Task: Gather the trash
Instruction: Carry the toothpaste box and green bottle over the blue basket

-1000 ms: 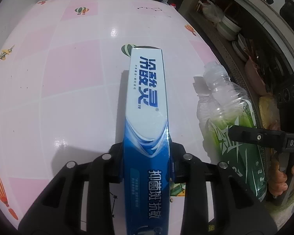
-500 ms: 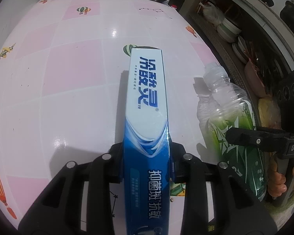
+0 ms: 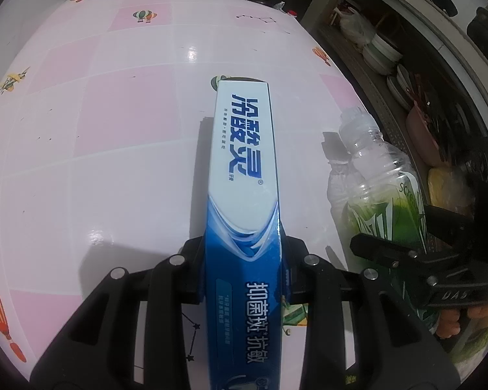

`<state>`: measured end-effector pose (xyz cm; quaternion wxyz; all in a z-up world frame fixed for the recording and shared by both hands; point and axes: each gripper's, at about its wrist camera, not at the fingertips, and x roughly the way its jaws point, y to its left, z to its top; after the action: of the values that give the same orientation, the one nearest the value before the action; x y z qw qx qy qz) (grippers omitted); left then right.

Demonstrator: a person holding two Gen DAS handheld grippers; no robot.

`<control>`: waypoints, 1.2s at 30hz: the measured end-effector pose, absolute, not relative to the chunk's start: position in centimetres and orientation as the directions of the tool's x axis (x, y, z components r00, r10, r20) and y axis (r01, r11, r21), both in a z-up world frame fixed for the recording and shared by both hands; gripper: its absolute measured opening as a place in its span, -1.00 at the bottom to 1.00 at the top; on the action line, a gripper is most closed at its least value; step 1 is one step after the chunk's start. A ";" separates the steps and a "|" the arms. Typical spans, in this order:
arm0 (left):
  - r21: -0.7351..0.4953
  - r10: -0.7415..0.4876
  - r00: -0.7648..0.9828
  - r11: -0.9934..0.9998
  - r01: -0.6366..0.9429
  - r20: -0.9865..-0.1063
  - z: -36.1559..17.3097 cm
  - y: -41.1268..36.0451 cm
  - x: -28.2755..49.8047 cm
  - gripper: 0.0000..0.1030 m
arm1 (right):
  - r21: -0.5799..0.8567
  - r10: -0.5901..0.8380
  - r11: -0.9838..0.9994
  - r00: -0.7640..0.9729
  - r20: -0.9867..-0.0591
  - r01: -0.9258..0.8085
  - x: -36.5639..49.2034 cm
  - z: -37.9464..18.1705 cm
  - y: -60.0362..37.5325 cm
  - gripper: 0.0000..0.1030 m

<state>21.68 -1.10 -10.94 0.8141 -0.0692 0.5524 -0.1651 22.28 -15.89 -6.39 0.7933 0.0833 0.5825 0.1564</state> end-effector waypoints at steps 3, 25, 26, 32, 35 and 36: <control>-0.296 -0.345 0.337 0.936 0.190 -0.876 -11.0 -1.1 21.7 -0.40 | 0.266 0.303 0.950 0.282 -0.910 -0.163 22.3 -6.4 -15.5 0.30; -0.312 -0.365 0.387 0.930 0.195 -0.846 -9.1 -0.2 21.3 -0.40 | 0.365 0.382 0.924 0.322 -0.866 -0.114 20.9 -5.6 -18.1 0.27; -0.313 -0.367 0.390 0.929 0.196 -0.845 -9.0 -0.1 21.2 -0.40 | 0.367 0.384 0.923 0.326 -0.864 -0.113 20.9 -5.5 -18.2 0.27; -0.318 -0.379 0.405 0.924 0.212 -0.832 -8.1 0.2 20.6 -0.40 | 0.393 0.402 0.914 0.351 -0.846 -0.099 20.3 -4.8 -19.1 0.26; -0.320 -0.387 0.413 0.920 0.224 -0.824 -7.4 -0.1 20.4 -0.40 | 0.408 0.411 0.909 0.363 -0.836 -0.090 19.8 -4.5 -19.6 0.26; -0.320 -0.390 0.416 0.919 0.230 -0.822 -7.2 -0.2 20.4 -0.40 | 0.410 0.413 0.908 0.367 -0.833 -0.088 19.7 -4.4 -19.7 0.26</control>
<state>20.39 -0.20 -7.17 0.8376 -0.0791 0.5079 -0.1850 19.74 -19.71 -4.37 0.8131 0.1499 0.5409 0.1541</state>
